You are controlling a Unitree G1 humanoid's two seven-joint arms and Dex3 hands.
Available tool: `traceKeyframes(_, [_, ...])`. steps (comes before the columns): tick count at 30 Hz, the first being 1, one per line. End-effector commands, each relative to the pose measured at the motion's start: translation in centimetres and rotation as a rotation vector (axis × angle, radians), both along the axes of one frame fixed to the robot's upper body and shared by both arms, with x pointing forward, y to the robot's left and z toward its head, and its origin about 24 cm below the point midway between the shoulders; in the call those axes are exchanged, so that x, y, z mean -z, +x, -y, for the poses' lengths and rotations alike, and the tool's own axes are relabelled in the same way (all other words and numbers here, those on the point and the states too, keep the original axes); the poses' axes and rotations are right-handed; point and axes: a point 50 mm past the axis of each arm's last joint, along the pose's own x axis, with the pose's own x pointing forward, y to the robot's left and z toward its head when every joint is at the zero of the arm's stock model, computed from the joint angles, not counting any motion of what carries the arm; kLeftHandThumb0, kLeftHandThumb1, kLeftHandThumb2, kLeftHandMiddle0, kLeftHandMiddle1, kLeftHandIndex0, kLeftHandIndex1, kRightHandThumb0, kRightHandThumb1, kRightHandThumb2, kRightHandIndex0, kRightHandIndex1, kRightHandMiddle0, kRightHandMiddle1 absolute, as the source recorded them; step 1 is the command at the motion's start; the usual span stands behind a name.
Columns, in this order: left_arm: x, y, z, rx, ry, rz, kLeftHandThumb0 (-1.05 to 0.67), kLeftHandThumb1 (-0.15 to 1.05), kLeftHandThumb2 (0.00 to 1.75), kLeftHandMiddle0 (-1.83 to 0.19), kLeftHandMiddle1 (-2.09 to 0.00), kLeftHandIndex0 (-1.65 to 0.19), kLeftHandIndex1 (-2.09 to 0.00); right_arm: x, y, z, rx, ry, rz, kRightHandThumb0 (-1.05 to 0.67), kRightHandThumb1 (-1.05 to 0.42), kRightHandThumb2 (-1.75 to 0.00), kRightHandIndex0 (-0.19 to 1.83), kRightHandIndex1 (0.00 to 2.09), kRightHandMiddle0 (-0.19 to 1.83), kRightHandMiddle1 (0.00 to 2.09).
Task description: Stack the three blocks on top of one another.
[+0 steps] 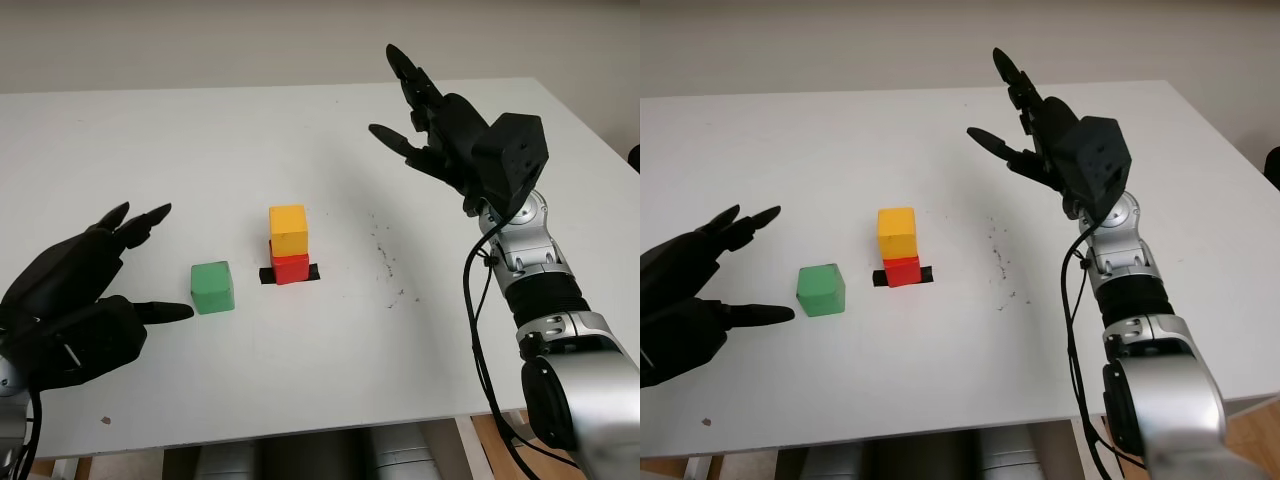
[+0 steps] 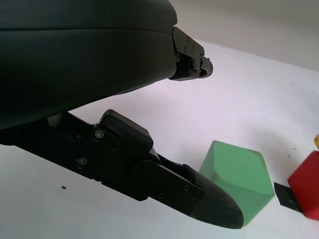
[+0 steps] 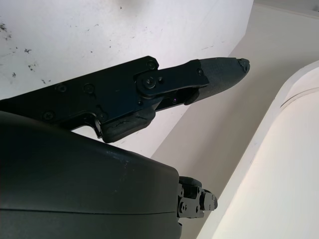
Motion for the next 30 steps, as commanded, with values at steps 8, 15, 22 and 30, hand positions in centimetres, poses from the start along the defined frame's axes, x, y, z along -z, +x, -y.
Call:
traceKeyframes(8, [0.8, 1.4, 0.7, 0.032, -0.076, 0.030, -0.85, 0.92, 0.05, 0.14, -0.05, -0.10, -0.06, -1.0, 0.2, 0.0, -0.009, 0.006, 0.026, -0.80, -1.05, -0.20, -0.18, 0.05, 0.00, 0.06])
traceKeyframes(15, [2.0, 2.1, 0.5, 0.049, -0.103, 0.040, -0.79, 0.89, 0.04, 0.13, -0.06, -0.19, -0.09, -1.1, 0.1, 0.1, -0.002, -0.016, 0.037, -0.80, -1.05, -0.21, -0.17, 0.06, 0.00, 0.05])
traceKeyframes(22, [3.4, 2.2, 0.2, 0.057, -0.088, 0.017, -0.80, 0.88, 0.05, 0.09, -0.06, -0.26, -0.10, -1.0, 0.1, 0.2, 0.000, -0.008, 0.033, -0.81, -1.05, -0.20, -0.17, 0.05, 0.00, 0.05])
traceKeyframes(30, [3.9, 2.1, 0.3, 0.086, -0.152, -0.055, -0.71, 0.85, 0.05, 0.10, -0.05, -0.31, -0.08, -1.1, 0.1, 0.3, 0.000, -0.018, 0.036, -0.81, -1.05, -0.21, -0.17, 0.05, 0.00, 0.05])
